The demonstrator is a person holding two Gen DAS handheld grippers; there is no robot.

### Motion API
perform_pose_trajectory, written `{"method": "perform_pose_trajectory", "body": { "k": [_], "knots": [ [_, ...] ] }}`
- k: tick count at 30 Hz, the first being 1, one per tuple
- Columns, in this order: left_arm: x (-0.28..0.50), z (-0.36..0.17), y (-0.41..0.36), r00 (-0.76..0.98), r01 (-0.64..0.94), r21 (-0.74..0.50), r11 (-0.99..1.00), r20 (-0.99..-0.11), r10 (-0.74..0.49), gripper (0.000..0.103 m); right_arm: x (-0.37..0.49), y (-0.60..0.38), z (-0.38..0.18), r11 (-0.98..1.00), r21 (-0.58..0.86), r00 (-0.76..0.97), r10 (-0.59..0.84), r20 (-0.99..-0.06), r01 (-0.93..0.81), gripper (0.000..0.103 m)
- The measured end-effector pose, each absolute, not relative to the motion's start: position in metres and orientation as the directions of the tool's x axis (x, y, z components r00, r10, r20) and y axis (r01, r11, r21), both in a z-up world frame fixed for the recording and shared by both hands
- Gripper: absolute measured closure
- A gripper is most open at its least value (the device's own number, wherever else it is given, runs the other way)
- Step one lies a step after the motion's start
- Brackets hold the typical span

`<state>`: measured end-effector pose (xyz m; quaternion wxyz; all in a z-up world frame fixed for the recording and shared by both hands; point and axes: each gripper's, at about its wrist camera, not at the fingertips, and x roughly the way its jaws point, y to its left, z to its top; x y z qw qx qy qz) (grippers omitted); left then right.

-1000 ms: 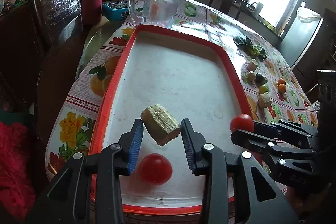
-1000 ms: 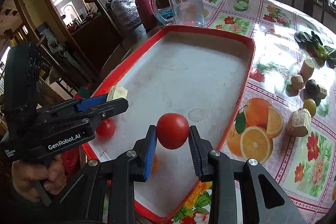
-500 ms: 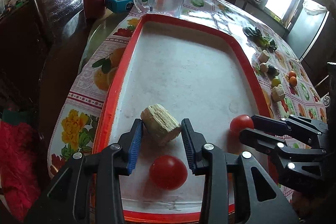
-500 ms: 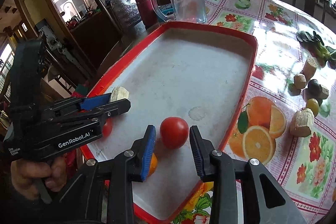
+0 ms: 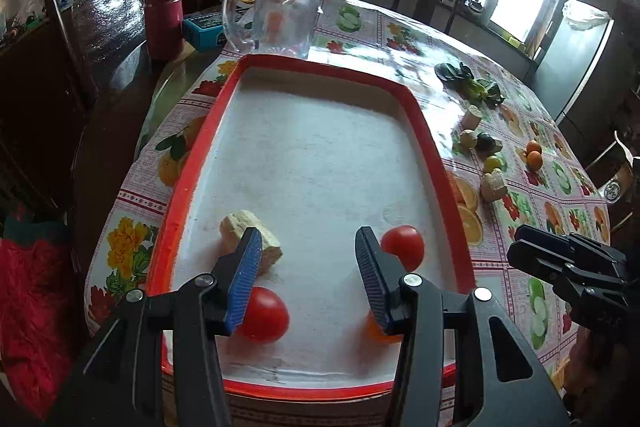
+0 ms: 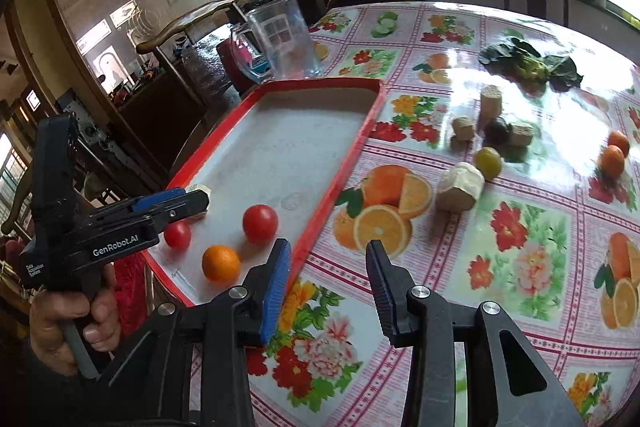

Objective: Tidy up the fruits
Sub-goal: 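Open the right gripper to drop the tomato while the left gripper drops the block, then reach the right gripper toward an orange while the left gripper reaches another cream block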

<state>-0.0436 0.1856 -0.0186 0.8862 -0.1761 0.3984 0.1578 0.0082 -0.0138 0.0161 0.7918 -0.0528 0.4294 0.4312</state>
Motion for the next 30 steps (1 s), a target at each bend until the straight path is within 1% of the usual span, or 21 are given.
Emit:
{"method": "perform_pose_trajectory", "body": {
  "k": [6,9,14,30],
  "knots": [
    [-0.029,-0.011,0.153,0.648,-0.351,-0.184,0.918,-0.755,0.097,0.056,0.024,-0.055,0.013,0.684,0.292,0.306,0.610,-0.731,-0.668,0.061],
    [-0.021,-0.010,0.136,0.650,-0.316,-0.182,0.931,-0.756,0.073,0.053,0.031,-0.073,0.012,0.709,0.293,0.328,0.599,-0.731,-0.641,0.061],
    [-0.008,-0.008,0.110,0.653,-0.263,-0.174,0.949,-0.756,0.043,0.052,0.043,-0.097,0.008,0.740,0.292,0.356,0.581,-0.732,-0.606,0.061],
    [0.039,-0.017,0.056,0.623,-0.167,-0.186,0.968,-0.781,-0.043,0.052,0.083,-0.141,-0.006,0.811,0.265,0.413,0.512,-0.753,-0.522,0.060]
  ]
}}
